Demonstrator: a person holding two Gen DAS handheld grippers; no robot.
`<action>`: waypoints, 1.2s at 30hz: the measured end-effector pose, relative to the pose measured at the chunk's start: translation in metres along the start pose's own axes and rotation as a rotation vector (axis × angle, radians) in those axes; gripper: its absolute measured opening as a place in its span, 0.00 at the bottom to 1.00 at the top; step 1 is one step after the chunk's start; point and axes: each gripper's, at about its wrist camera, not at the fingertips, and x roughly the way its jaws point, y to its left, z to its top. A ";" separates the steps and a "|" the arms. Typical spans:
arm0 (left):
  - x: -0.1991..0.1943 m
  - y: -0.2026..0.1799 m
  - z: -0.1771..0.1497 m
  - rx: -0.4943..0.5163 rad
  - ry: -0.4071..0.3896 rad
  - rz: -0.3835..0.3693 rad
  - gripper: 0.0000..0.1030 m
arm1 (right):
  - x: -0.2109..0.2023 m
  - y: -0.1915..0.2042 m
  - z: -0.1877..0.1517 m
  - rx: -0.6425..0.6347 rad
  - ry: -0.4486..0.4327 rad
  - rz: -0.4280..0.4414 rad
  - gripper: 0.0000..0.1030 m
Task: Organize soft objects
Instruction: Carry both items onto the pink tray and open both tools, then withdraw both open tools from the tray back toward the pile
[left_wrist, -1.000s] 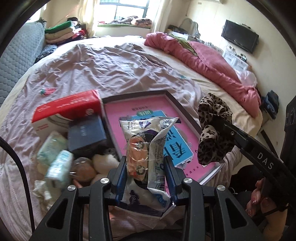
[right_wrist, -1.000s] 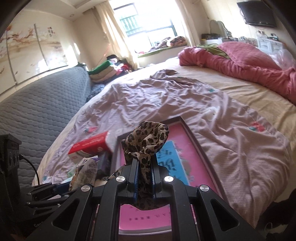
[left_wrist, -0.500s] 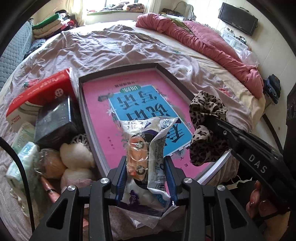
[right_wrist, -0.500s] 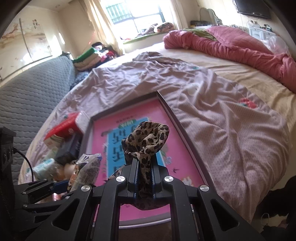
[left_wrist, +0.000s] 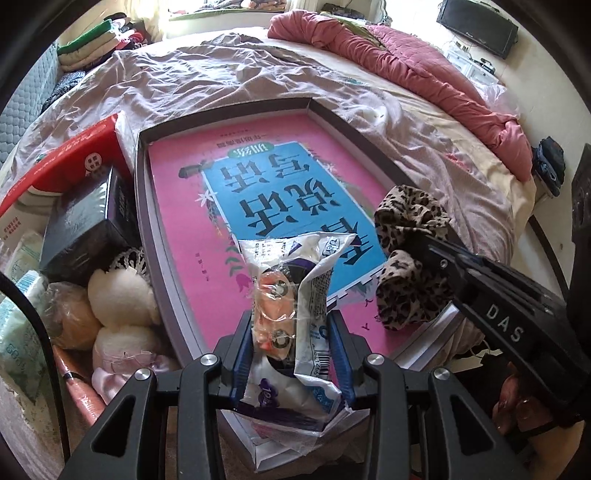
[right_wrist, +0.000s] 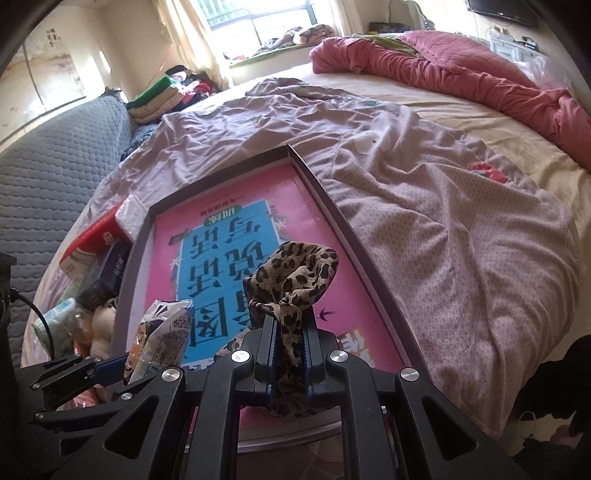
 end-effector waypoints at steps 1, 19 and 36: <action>0.001 0.000 0.000 -0.001 0.002 0.002 0.38 | 0.001 -0.001 0.000 0.003 0.001 -0.004 0.12; 0.005 0.000 -0.001 0.003 0.012 0.038 0.39 | 0.006 -0.003 -0.002 0.021 0.024 -0.020 0.19; -0.021 -0.005 0.005 0.027 -0.063 0.062 0.58 | -0.013 -0.004 0.006 0.037 -0.030 -0.055 0.48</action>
